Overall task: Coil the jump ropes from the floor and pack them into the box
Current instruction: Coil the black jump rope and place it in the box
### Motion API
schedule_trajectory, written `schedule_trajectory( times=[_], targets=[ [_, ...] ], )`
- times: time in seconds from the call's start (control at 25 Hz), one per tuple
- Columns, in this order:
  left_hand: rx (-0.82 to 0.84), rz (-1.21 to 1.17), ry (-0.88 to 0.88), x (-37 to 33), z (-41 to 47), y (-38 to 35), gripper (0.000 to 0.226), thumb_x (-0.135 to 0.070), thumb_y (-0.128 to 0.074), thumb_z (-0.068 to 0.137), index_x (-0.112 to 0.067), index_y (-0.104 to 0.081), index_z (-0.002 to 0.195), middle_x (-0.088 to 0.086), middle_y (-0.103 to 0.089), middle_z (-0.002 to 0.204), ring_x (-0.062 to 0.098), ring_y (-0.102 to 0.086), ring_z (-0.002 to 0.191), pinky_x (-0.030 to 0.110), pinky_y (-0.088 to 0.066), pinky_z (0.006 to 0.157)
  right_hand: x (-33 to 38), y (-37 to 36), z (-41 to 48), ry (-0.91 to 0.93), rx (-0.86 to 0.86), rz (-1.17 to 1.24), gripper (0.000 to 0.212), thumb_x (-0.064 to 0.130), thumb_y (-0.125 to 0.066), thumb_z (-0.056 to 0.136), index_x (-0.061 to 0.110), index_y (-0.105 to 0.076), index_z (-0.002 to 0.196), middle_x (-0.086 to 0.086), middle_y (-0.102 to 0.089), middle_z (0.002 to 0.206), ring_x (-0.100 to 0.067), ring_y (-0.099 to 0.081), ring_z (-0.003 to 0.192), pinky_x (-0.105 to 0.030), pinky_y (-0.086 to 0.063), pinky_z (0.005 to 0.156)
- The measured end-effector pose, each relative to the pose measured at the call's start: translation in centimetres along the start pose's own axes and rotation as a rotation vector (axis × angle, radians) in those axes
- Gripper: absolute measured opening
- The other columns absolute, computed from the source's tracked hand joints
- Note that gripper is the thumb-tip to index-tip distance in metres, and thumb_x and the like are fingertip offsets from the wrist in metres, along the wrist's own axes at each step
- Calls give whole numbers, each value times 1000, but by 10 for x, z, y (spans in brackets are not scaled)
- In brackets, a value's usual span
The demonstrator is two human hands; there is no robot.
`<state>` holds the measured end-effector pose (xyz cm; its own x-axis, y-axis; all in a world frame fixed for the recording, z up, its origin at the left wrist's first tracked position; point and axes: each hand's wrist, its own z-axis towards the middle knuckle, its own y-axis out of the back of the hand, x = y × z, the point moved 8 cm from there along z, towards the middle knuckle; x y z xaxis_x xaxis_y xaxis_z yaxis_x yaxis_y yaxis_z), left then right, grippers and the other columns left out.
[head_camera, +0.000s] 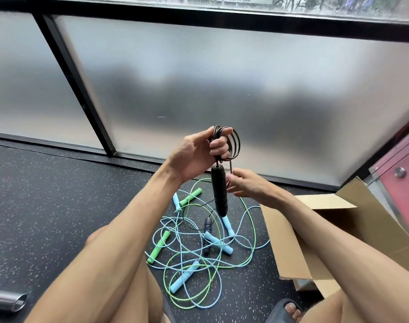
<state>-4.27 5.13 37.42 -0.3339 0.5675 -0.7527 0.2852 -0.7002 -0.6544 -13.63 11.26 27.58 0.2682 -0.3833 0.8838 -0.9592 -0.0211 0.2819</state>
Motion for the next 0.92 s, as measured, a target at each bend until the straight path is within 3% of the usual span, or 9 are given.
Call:
schedule_trajectory(
  times=[0.12,0.24,0.32,0.4,0.48,0.6,0.72,0.8,0.92],
  targets=[
    [-99,52,-82,-6,1,9,36,-25,-27,108,-1,-54,112,-5,-43,66,11,-43,59,31,-37,75,-8,-9,3,-2,63,11,17,30,-54,100,14,-57,103,-15,-73,103,-22,-68,95,-39,-45,87],
    [-205,81,-141,-17,0,20,33,-26,-29,108,-6,-54,103,-3,-47,66,13,-48,58,29,-42,72,-4,-4,1,13,-27,77,18,27,-53,102,9,-52,99,-20,-73,85,-36,-72,83,-46,-57,83],
    [-296,109,-205,-26,-2,31,31,-25,-32,107,-7,-55,98,1,-53,69,17,-52,60,29,-47,69,4,-4,-2,44,-51,127,25,29,-50,102,6,-50,94,-17,-65,71,-36,-69,66,-49,-61,69],
    [-399,136,-279,-31,-4,42,29,-22,-35,107,-6,-56,95,6,-59,72,20,-59,63,30,-52,68,12,-6,-3,73,-58,123,33,35,-49,102,6,-53,88,-9,-57,63,-25,-61,51,-39,-59,55],
    [-503,159,-342,-34,-7,51,29,-20,-37,107,-5,-57,92,7,-64,70,22,-65,62,31,-55,67,17,-10,-5,77,-51,126,38,42,-51,100,9,-57,82,-6,-53,65,-15,-54,50,-30,-53,50],
    [-593,164,-412,-41,-12,56,30,-19,-36,108,-5,-56,90,7,-66,65,24,-68,59,29,-55,61,13,-23,-7,48,91,200,32,39,-57,97,11,-58,81,-10,-57,77,-22,-63,69,-42,-60,72],
    [-639,158,-460,-47,-16,60,29,-20,-35,108,-5,-55,91,6,-67,63,25,-69,59,29,-56,60,5,-37,-10,27,228,230,18,28,-61,96,13,-55,89,-20,-68,93,-44,-65,104,-51,-45,103],
    [-661,189,-484,-49,-18,61,29,-20,-36,108,-5,-54,92,6,-68,63,26,-70,61,35,-59,68,4,-40,-11,23,260,273,14,23,-60,97,12,-52,95,-27,-69,98,-48,-63,109,-52,-45,103],
    [-720,279,-515,-52,-19,68,28,-19,-37,108,-5,-54,91,6,-69,64,28,-71,63,39,-58,74,10,-34,-12,32,205,265,22,28,-60,97,7,-53,98,-18,-66,78,-39,-70,79,-51,-59,83]
  ],
)
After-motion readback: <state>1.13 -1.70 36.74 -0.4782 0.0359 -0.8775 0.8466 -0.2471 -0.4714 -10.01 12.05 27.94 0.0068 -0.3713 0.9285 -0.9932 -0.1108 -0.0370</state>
